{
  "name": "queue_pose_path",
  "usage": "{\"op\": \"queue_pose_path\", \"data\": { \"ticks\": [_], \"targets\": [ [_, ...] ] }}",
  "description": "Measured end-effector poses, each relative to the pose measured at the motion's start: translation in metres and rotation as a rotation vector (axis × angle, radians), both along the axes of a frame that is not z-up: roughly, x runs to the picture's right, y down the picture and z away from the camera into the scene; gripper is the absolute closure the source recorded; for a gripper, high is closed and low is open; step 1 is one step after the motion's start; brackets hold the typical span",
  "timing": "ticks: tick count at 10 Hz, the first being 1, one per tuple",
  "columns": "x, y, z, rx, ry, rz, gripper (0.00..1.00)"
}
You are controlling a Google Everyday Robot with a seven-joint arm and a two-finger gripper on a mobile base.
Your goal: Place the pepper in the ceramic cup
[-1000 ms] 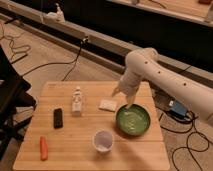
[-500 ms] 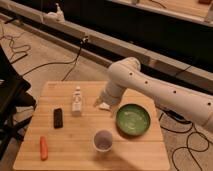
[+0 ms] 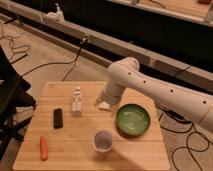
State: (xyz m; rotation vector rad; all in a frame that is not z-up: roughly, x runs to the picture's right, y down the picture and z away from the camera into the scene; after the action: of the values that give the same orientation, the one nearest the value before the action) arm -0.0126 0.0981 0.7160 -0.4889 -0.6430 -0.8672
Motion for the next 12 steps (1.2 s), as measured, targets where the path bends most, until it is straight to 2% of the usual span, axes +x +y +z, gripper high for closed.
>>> {"op": "queue_pose_path", "data": {
  "ticks": [4,6,8,9,11,12],
  "targets": [
    [-0.067,-0.006,0.017,-0.003,-0.134,-0.017,0.38],
    [-0.108,-0.003,0.015,-0.012,-0.222,-0.030,0.38],
    [-0.149,0.007,0.005,-0.022,-0.318,-0.058,0.38],
    [-0.174,0.021,-0.007,-0.032,-0.384,-0.110,0.38],
    [-0.202,0.045,-0.028,-0.044,-0.479,-0.214,0.38],
    [-0.203,0.048,-0.030,-0.049,-0.487,-0.229,0.38]
  ]
}}
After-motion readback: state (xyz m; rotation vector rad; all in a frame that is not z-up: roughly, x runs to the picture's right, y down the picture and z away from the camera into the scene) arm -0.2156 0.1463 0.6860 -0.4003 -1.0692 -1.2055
